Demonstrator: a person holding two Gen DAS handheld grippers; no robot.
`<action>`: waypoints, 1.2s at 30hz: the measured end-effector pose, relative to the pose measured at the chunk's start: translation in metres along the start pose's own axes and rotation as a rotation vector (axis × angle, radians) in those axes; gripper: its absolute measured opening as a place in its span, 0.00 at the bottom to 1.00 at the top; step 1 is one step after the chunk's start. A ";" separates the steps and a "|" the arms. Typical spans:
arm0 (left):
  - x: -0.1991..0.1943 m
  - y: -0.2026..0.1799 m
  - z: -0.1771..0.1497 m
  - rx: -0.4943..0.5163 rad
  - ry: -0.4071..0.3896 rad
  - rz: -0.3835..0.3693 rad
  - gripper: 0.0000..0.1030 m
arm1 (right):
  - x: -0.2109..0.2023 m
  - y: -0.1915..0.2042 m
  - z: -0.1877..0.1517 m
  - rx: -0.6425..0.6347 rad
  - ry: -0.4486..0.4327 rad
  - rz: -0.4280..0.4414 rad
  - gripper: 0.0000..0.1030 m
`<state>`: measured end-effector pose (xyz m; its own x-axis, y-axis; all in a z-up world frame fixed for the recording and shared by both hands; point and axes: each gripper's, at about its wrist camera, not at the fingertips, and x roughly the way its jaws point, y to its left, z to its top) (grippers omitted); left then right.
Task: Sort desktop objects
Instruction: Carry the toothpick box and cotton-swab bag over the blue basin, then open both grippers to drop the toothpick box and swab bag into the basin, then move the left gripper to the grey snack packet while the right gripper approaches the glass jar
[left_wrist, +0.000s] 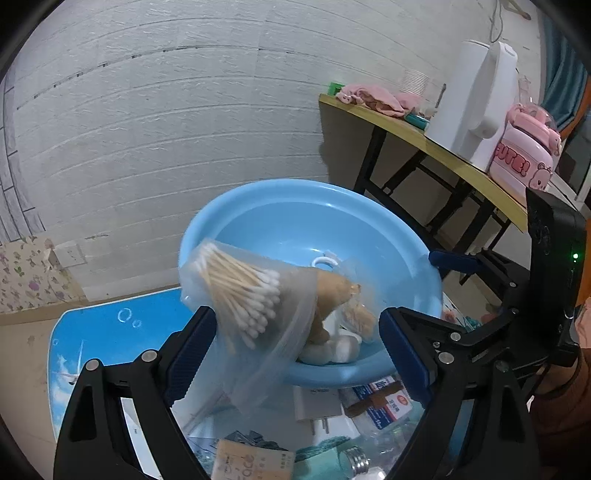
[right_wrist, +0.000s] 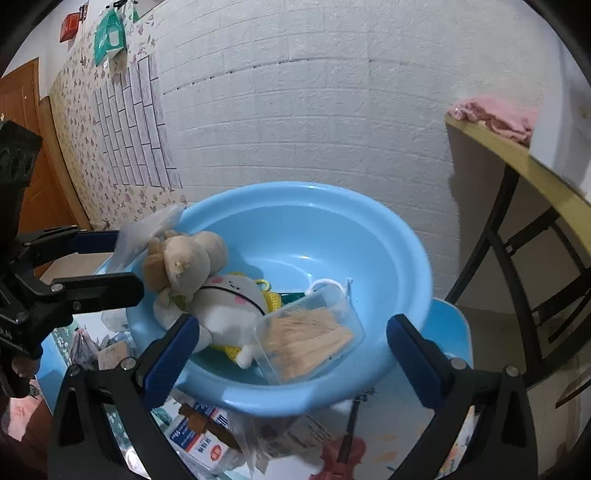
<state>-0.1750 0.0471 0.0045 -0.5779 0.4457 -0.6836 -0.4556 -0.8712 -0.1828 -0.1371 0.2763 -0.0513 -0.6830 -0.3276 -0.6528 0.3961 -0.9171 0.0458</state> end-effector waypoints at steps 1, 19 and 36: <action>0.002 -0.002 -0.001 0.005 0.005 -0.006 0.87 | -0.002 0.000 -0.001 -0.004 0.001 -0.013 1.00; 0.020 -0.064 -0.019 0.099 0.074 -0.109 0.88 | -0.022 -0.042 -0.022 0.090 0.000 -0.071 1.00; -0.005 -0.066 -0.042 0.087 0.051 -0.096 0.92 | -0.035 -0.027 -0.044 0.075 0.029 -0.059 1.00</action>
<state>-0.1136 0.0940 -0.0100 -0.4945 0.5129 -0.7017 -0.5653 -0.8031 -0.1886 -0.0967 0.3223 -0.0623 -0.6855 -0.2669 -0.6774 0.3077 -0.9494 0.0627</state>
